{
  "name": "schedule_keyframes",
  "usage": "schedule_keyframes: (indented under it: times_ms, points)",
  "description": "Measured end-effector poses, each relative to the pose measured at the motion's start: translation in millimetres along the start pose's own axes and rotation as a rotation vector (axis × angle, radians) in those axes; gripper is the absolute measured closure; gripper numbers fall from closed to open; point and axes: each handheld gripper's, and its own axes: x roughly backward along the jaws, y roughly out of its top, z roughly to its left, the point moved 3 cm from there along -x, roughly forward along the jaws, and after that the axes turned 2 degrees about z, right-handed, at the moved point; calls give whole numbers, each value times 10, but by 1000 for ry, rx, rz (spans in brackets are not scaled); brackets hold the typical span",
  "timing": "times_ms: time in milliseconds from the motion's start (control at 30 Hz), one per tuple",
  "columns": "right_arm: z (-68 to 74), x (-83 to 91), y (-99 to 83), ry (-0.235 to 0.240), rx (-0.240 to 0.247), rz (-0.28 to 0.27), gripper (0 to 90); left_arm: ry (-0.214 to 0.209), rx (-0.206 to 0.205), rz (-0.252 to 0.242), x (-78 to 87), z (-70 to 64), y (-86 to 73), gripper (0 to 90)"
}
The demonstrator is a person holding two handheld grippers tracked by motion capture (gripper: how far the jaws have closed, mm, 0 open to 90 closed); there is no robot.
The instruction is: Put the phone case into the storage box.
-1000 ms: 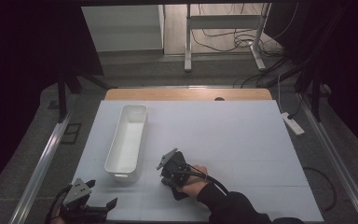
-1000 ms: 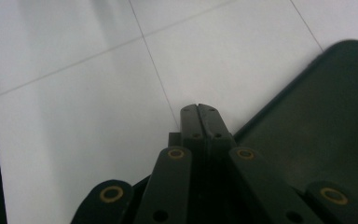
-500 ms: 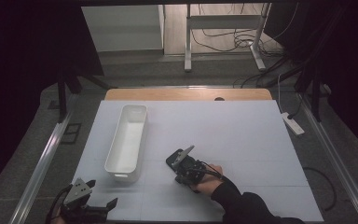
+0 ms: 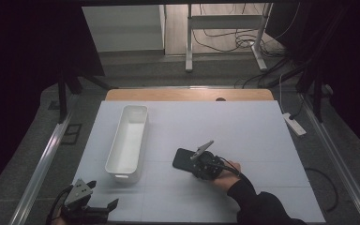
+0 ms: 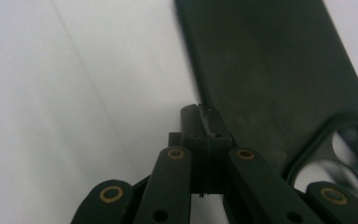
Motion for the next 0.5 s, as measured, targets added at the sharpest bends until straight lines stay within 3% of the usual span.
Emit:
schedule_keyframes:
  times_ms: [500]
  points:
    - [-378, 113, -134, -82, -60, -14, 900, 1, 0, 2, -1, 0, 0, 7]
